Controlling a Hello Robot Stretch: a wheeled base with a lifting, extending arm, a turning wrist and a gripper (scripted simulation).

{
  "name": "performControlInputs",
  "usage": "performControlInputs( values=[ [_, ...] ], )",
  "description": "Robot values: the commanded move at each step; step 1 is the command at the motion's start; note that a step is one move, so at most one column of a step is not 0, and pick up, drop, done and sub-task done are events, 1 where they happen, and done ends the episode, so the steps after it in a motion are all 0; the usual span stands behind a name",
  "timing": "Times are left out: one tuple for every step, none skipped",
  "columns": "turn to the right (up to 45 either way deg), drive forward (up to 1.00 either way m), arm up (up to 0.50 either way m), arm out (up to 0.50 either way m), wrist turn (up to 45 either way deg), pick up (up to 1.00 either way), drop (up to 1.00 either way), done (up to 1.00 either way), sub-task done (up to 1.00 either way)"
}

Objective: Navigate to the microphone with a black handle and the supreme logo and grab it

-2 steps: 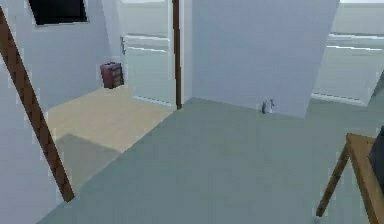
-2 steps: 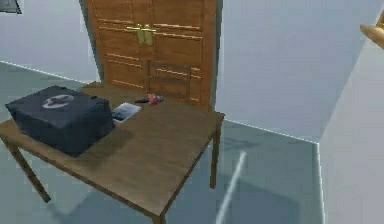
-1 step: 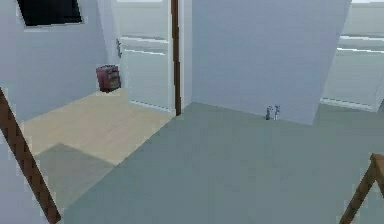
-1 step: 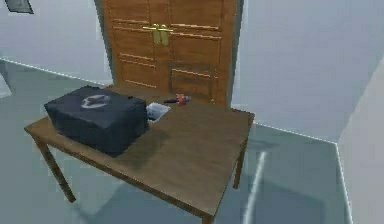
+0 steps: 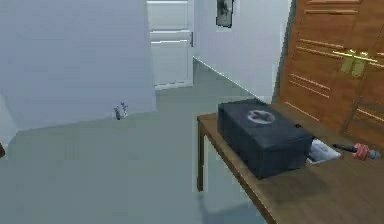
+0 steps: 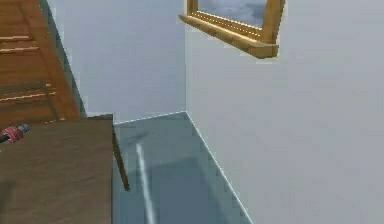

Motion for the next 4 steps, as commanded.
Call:
performControlInputs(
  values=[
    [45.0,0.0,0.0,0.0,0.0,0.0,0.0,0.0,0.0],
    [45.0,0.0,0.0,0.0,0.0,0.0,0.0,0.0,0.0],
    [6.0,0.0,0.0,0.0,0.0,0.0,0.0,0.0,0.0],
    [0.0,0.3,0.0,0.0,0.0,0.0,0.0,0.0,0.0]
  ],
)
